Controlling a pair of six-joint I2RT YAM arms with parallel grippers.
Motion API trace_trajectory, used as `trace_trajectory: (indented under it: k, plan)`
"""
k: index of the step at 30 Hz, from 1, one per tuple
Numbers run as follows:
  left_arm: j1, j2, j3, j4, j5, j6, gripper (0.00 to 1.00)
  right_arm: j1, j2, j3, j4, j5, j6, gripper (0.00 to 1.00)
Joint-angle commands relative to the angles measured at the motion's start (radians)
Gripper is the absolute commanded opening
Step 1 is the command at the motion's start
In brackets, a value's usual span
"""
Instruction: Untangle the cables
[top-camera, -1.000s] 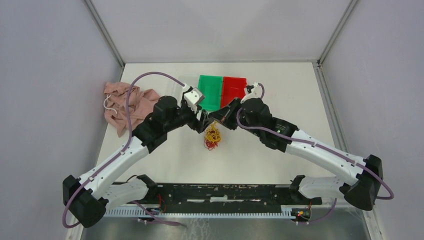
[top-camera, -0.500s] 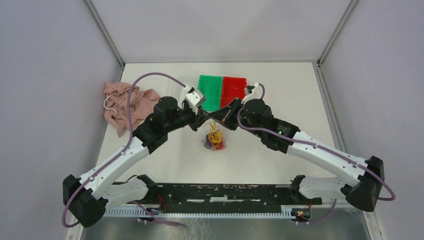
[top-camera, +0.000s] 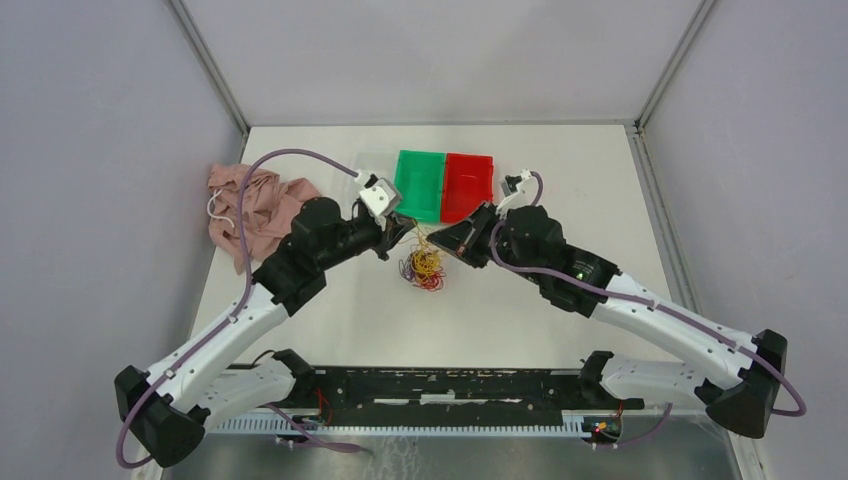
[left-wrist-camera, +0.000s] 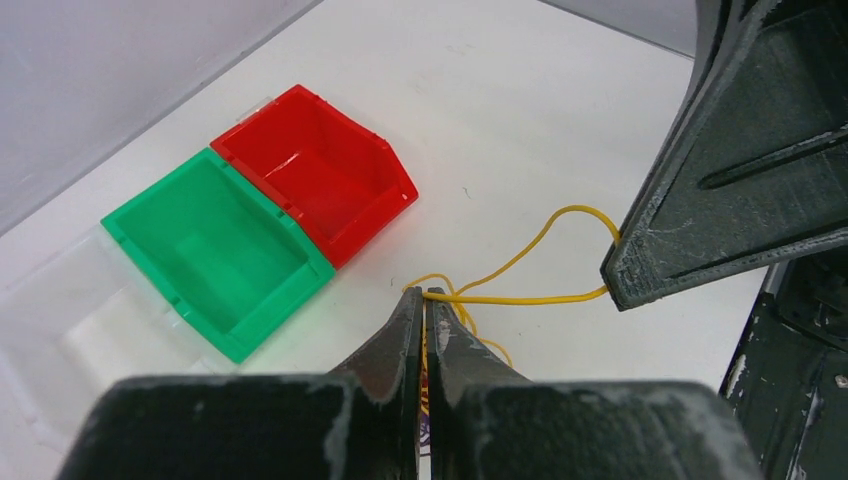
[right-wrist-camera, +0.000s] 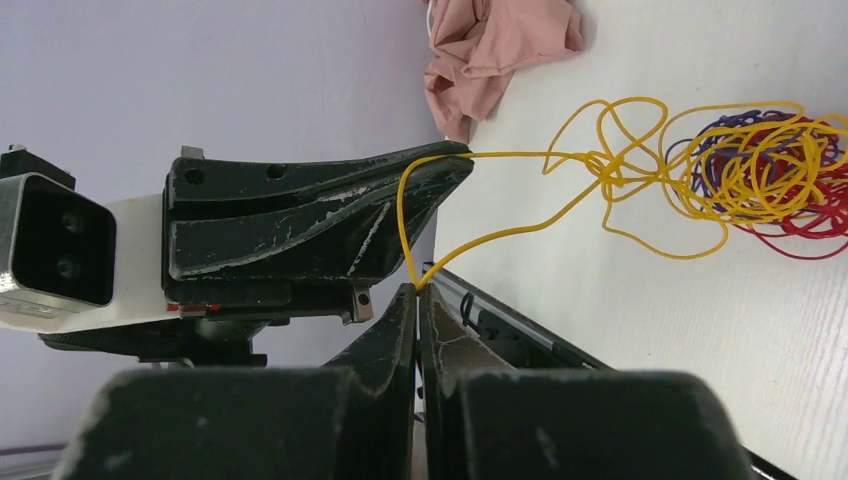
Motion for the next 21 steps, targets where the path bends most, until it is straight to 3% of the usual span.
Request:
trace_trajectory:
  k: [1, 4, 7, 15, 21]
  plan:
    - [0.004, -0.046, -0.003, 0.062, 0.065, 0.056, 0.06, 0.008, -0.017, 0.014, 0.012, -0.049, -0.044, 0.12]
    - [0.004, -0.066, -0.001, 0.074, 0.071, 0.091, 0.05, 0.008, -0.012, 0.041, -0.014, -0.096, -0.101, 0.48]
    - [0.004, -0.083, 0.011, 0.080, 0.068, 0.151, 0.05, 0.006, -0.024, 0.078, -0.079, -0.153, -0.203, 0.68]
    - [0.004, -0.125, 0.053, 0.069, 0.183, 0.295, 0.06, -0.089, -0.081, 0.237, -0.357, -0.173, -0.480, 0.75]
    - [0.004, -0.138, 0.103, 0.045, 0.261, 0.318, 0.07, -0.204, -0.049, 0.282, -0.396, -0.222, -0.574, 0.77]
